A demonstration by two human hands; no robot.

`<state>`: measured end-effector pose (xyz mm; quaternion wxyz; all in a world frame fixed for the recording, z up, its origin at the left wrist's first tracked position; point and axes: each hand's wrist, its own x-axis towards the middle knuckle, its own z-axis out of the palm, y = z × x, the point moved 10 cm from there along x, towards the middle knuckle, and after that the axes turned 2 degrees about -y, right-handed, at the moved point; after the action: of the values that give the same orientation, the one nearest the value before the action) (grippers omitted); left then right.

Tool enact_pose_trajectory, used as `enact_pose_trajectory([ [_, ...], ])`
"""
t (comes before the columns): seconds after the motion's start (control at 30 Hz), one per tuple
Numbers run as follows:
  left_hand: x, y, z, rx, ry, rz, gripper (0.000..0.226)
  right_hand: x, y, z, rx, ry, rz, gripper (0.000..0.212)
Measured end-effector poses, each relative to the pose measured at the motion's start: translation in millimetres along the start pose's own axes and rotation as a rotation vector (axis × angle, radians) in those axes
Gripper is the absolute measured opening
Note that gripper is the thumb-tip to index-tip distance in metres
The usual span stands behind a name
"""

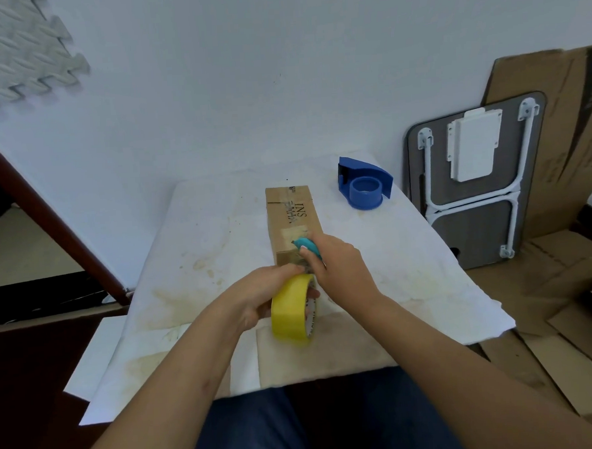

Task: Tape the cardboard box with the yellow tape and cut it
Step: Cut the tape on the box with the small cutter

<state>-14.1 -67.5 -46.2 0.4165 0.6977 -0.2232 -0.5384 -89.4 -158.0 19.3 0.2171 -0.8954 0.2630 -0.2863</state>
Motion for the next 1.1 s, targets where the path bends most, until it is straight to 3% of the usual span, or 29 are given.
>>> enact_pose_trajectory([
  [0.6,9.5,14.4,-7.1,0.173,0.04,0.006,0.037,3.4,20.2,-16.3,0.026,0.097,0.07,0.028],
  [0.7,3.0,12.1,-15.9,0.124,0.047,0.006,0.026,15.9,15.6,-14.8,0.134,0.083,0.095,0.027],
  [0.83,-2.4,3.0,-21.3,0.077,0.025,-0.004,0.03,35.5,13.4,-3.5,0.277,0.042,0.156,0.026],
  [1.1,1.2,-9.4,-7.1,-0.266,-0.031,-0.023,0.028,41.2,26.0,9.5,0.234,0.027,0.228,0.029],
])
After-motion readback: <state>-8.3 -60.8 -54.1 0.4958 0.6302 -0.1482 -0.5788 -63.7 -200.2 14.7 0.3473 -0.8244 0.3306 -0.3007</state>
